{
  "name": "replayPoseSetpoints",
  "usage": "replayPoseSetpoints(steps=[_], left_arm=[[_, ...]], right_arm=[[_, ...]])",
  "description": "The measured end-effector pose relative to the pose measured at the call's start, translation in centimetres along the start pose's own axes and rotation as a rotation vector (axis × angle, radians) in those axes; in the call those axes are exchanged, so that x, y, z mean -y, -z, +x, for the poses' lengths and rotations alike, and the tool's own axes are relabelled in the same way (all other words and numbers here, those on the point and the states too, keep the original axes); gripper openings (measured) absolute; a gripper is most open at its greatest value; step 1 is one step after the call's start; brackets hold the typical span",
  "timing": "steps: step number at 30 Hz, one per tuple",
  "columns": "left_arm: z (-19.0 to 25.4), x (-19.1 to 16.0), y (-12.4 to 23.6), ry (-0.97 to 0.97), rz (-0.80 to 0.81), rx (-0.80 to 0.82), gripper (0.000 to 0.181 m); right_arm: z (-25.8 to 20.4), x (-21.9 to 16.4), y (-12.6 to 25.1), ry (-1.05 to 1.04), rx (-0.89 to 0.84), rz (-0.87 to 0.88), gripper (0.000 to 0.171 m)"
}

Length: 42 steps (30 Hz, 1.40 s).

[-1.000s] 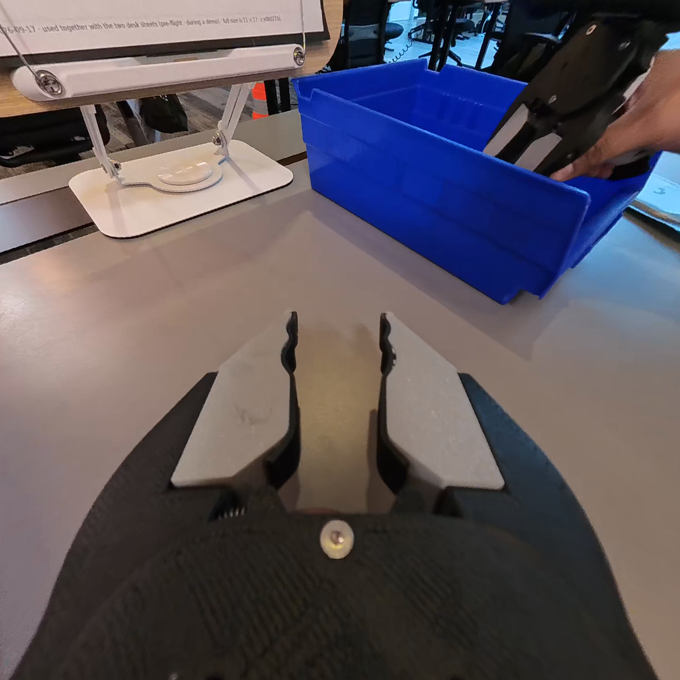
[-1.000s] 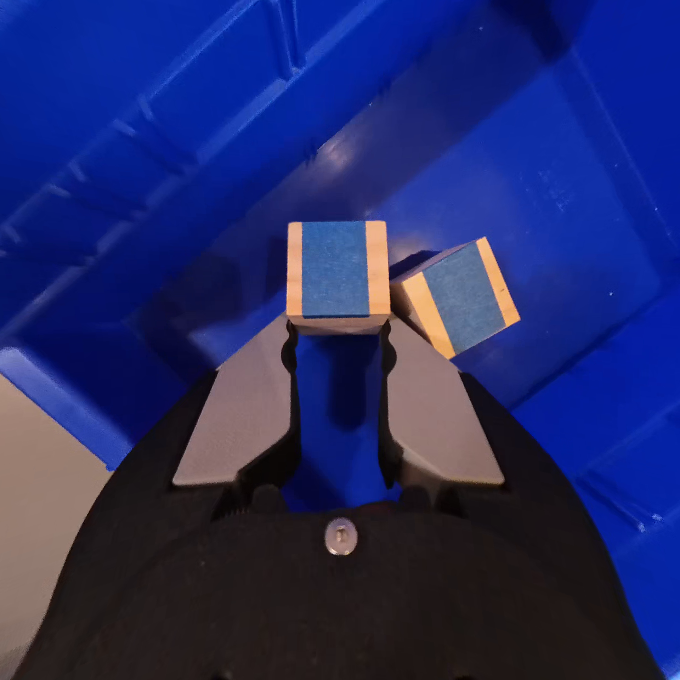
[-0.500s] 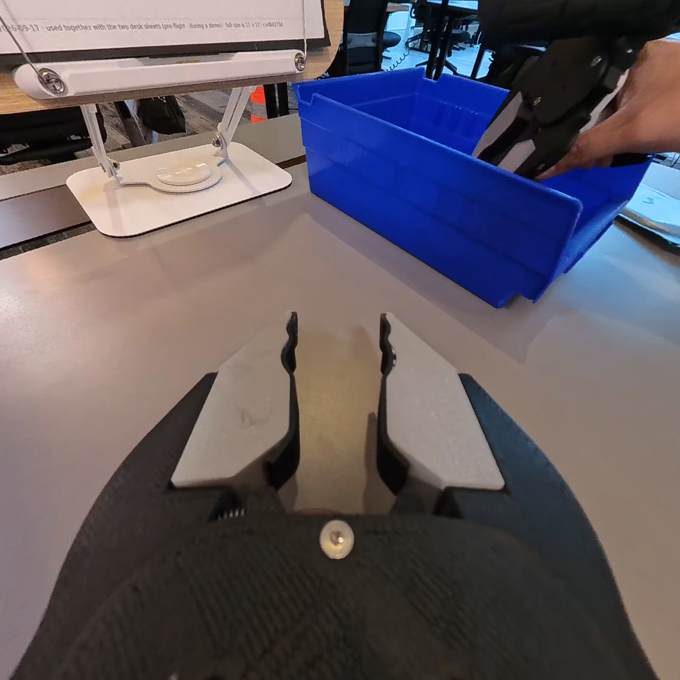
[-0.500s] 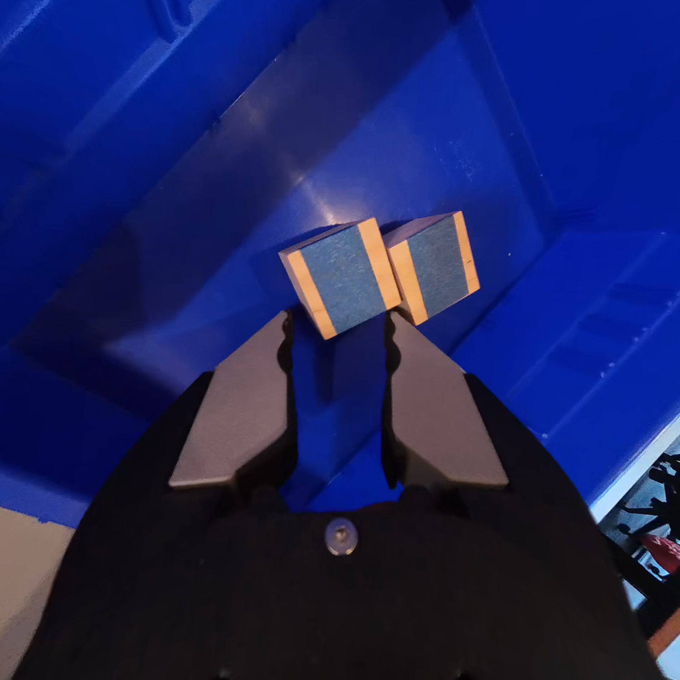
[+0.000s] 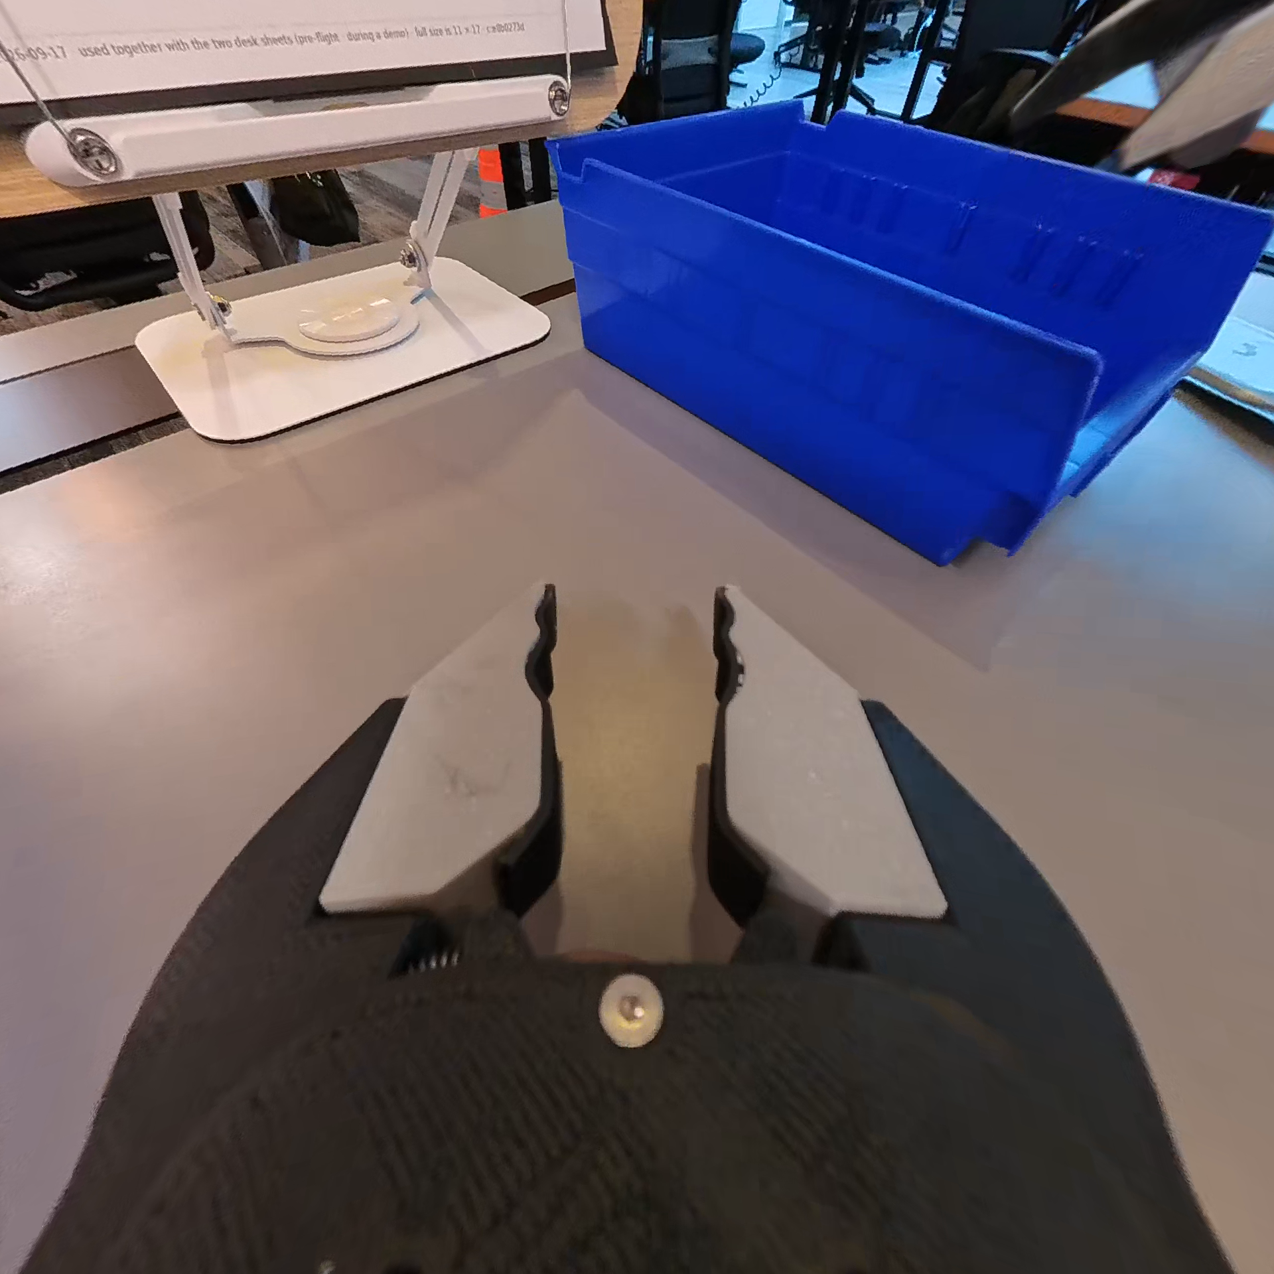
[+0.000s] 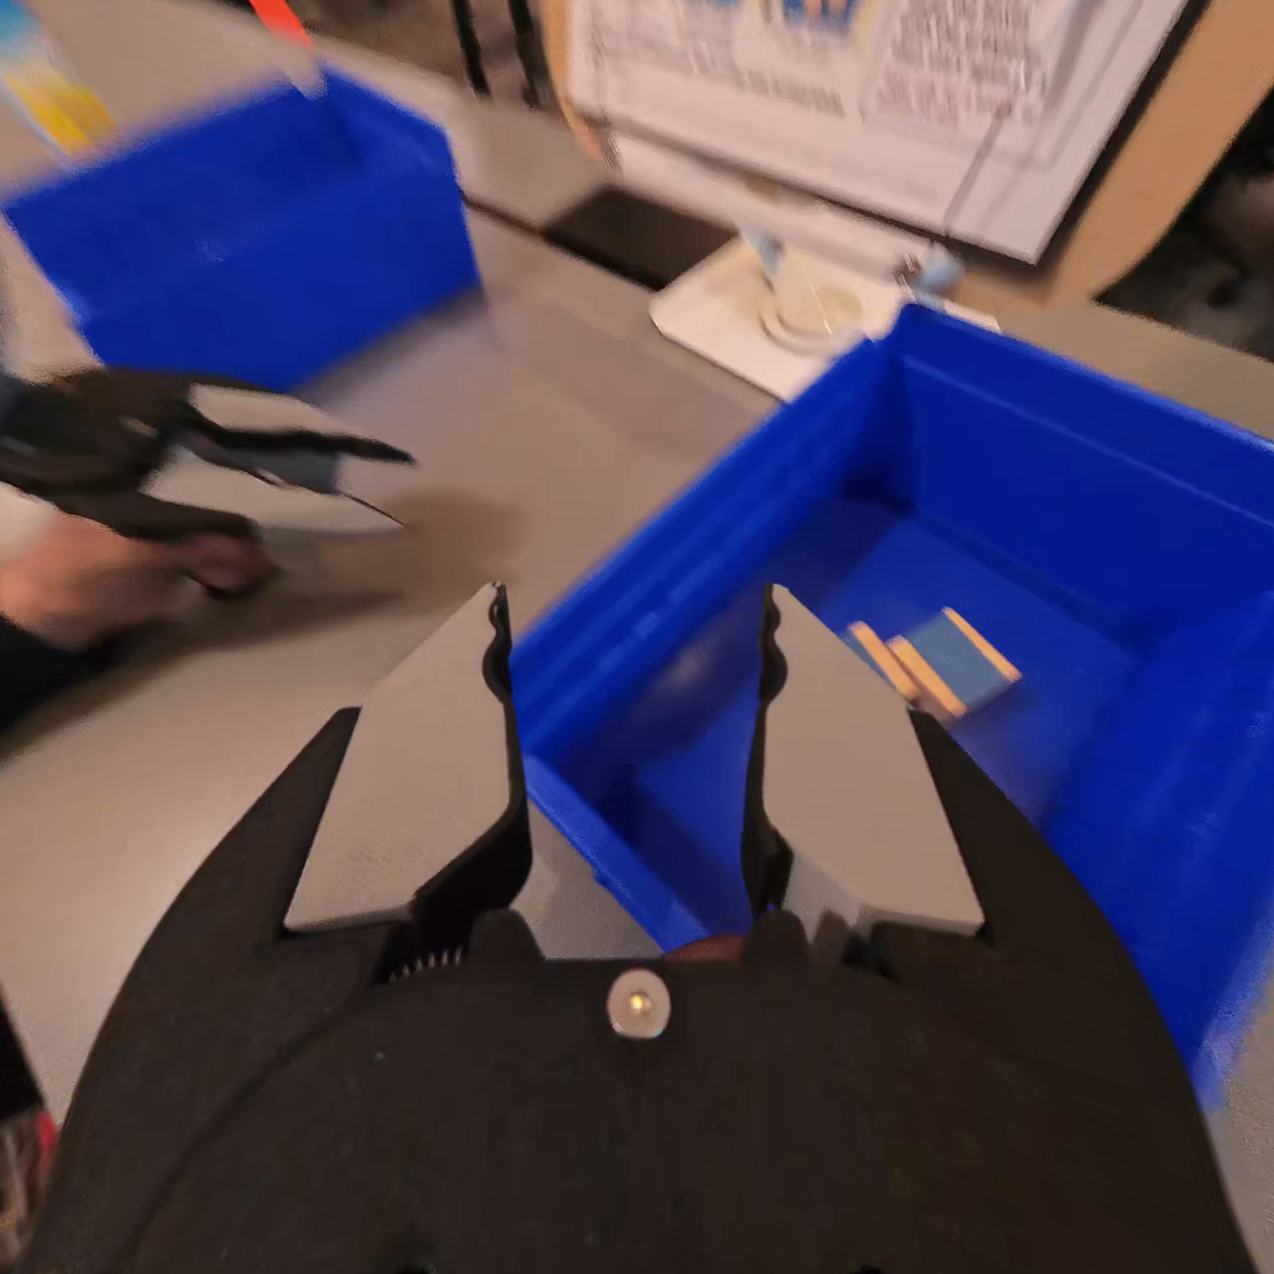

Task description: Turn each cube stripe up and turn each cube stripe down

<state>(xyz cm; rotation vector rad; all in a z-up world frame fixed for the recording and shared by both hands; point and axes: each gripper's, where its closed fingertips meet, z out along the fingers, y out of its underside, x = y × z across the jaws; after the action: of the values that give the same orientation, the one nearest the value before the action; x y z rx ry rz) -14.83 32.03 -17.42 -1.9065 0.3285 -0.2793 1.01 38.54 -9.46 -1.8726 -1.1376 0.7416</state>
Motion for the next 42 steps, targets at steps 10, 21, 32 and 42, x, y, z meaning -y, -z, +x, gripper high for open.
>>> replayPoseSetpoints(steps=[10, 21, 32, 42], left_arm=[[0.7, 1.6, 5.5, -0.01, 0.064, 0.105, 0.049], [-13.7, 0.5, 21.3, 0.053, -0.127, 0.487, 0.045], [-11.2, -4.0, 15.5, 0.081, -0.35, 0.294, 0.0], [-15.2, -5.5, 15.2, 0.148, -0.604, 0.409, 0.044]], right_arm=[[-15.7, 1.7, -2.2, 0.097, 0.301, 0.395, 0.059], [-17.6, -1.2, -5.8, 0.125, 0.327, 0.371, 0.058], [-16.5, -1.9, -5.9, 0.103, 0.3, 0.356, 0.059], [-16.7, -2.3, -6.3, 0.113, 0.295, 0.334, 0.059]])
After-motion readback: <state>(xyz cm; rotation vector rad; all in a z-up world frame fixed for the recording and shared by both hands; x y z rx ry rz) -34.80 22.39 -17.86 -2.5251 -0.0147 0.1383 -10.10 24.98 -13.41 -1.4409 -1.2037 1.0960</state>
